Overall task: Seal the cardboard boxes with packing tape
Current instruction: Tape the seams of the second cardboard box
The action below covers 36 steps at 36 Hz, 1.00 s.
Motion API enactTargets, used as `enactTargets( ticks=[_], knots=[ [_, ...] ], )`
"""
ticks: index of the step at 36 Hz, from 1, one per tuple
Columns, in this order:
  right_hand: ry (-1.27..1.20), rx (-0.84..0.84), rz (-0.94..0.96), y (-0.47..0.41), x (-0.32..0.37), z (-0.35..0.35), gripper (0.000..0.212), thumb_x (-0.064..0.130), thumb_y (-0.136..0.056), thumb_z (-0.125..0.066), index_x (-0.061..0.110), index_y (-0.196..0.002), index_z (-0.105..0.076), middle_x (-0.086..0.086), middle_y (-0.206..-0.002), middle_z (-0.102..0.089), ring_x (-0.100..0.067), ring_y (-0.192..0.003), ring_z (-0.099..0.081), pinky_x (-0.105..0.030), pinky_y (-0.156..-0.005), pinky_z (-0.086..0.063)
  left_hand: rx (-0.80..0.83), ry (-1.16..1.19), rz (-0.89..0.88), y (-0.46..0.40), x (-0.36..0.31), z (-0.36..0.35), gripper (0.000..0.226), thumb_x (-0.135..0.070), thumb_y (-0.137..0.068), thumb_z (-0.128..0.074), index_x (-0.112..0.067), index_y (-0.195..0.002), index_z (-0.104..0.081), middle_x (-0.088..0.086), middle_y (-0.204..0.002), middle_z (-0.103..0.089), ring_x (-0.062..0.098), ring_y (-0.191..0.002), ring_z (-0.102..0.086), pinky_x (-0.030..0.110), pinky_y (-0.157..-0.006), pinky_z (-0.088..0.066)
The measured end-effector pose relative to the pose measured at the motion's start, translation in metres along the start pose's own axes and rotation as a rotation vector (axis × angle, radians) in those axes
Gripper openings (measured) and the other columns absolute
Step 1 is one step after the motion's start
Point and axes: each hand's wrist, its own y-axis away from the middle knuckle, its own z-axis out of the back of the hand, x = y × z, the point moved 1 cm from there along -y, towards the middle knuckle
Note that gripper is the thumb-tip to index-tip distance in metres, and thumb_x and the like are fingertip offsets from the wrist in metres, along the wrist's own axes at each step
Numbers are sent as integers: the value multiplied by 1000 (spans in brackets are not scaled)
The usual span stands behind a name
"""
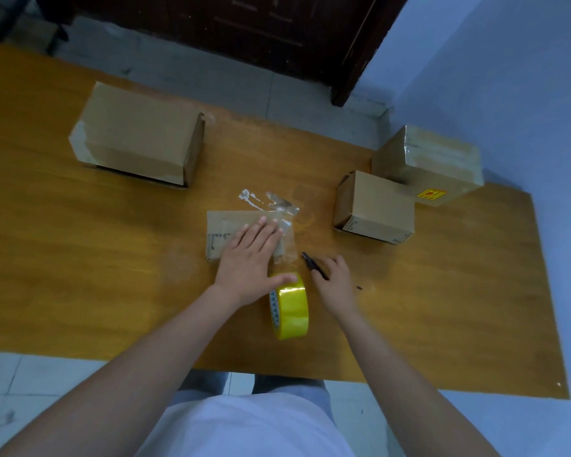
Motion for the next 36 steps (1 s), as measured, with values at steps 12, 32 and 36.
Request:
enactTargets(
  ticks=[12, 32, 36],
  knots=[
    [-594, 468, -233, 7, 37, -9, 14, 25, -90, -61, 31, -100, -69, 4, -113, -67, -15, -112, -58, -38, -106, -40, -56, 131, 21, -1, -2, 7, 97, -74, -76, 11, -22, -150, -26, -7, -159, -17, 11, -147, -5, 27, -115, 6],
    [-714, 213, -269, 51, 28, 0, 19, 23, -93, -56, 32, -100, -72, 5, -115, -66, -15, -113, -56, -41, -109, -37, -253, -9, -25, -8, 1, -8, 54, -45, -89, -35, -10, -112, -69, 6, -122, -66, 26, -116, -59, 37, -97, -38],
    [-724, 158, -284, 54, 24, -9, 24, 27, -95, -53, 35, -91, -76, 2, -115, -67, -21, -115, -57, -48, -108, -36, -270, -20, -54, -8, 5, -12, 71, -56, -97, -18, -9, -117, -67, 7, -124, -64, 27, -119, -57, 37, -100, -35]
  ],
)
